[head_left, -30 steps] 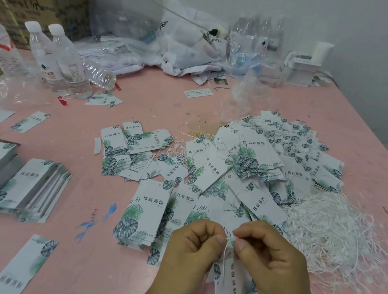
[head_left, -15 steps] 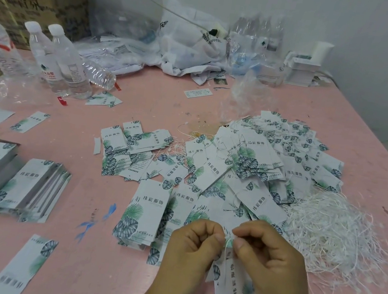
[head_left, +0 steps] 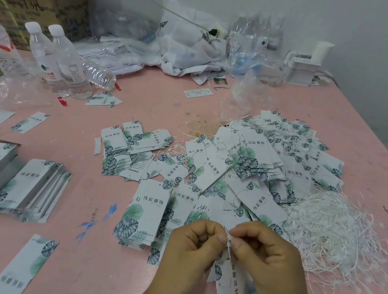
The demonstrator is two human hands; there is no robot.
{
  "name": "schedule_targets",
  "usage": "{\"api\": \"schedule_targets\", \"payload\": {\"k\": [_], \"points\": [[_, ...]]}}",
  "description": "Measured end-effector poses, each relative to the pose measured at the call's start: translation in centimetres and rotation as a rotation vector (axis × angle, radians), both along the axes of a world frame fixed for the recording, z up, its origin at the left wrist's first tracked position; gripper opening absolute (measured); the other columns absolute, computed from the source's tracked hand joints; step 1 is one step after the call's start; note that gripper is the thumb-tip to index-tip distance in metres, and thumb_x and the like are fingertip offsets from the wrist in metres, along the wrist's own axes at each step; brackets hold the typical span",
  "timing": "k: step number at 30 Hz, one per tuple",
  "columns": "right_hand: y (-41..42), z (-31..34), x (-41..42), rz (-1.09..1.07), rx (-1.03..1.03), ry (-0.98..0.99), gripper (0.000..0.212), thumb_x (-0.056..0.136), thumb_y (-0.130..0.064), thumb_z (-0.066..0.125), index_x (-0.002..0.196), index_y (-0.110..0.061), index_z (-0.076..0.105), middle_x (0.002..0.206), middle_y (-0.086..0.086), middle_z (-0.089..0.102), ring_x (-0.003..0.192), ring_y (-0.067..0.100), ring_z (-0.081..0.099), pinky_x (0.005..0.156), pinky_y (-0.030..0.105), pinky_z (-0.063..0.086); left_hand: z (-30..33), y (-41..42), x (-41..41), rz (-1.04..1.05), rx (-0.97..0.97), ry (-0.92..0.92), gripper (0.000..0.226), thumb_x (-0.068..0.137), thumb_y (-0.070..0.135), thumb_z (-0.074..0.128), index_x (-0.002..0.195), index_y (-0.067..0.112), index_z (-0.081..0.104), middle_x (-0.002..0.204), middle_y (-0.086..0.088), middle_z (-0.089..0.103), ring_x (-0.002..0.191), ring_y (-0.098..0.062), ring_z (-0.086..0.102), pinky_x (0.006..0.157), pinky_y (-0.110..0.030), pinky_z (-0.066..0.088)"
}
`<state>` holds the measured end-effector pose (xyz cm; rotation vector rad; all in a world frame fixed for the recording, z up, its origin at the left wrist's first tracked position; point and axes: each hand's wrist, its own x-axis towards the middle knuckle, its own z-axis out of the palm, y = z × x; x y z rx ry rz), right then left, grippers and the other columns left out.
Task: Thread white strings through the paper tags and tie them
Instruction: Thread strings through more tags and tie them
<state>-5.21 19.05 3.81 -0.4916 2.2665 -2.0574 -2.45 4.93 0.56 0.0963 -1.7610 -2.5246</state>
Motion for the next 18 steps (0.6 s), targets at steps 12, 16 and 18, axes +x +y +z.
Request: {"api": "schedule_targets", "payload": {"k": [12, 16, 18], "points": [[1.0, -0.8, -0.8, 0.078, -0.048, -0.14, 0.035, 0.076, 0.009, 0.073, 0.086, -0.024, 0.071, 0.075, 0.005, 0.069, 0.068, 0.011, 0.065, 0.062, 0.019, 0.054, 0.0, -0.5, 0.1, 0.014, -0.101, 0.091, 0.008, 0.076, 0.027, 0.077, 0.076, 0.019, 0.076, 0.058, 0.004, 0.065, 0.05, -0.002, 0.054, 0.05, -0.014, 0.042], [0.9, -0.7, -0.8, 0.092, -0.042, -0.128, 0.027, 0.074, -0.005, 0.081, 0.088, -0.026, 0.071, 0.078, 0.003, 0.069, 0.072, 0.01, 0.066, 0.066, 0.019, 0.054, 0.0, -0.7, -0.1, -0.016, -0.083, 0.087, 0.009, 0.079, 0.029, 0.076, 0.077, 0.02, 0.074, 0.057, 0.005, 0.063, 0.049, -0.005, 0.048, 0.048, -0.017, 0.038], [1.1, -0.7, -0.8, 0.055, 0.013, -0.091, 0.028, 0.072, -0.015, 0.078, 0.094, -0.031, 0.07, 0.088, 0.001, 0.071, 0.082, 0.01, 0.068, 0.074, 0.022, 0.055, -0.1, -0.8, -0.2, -0.027, -0.039, 0.073, 0.013, 0.079, 0.031, 0.076, 0.078, 0.019, 0.072, 0.059, 0.006, 0.058, 0.05, -0.009, 0.042, 0.048, -0.019, 0.034]]}}
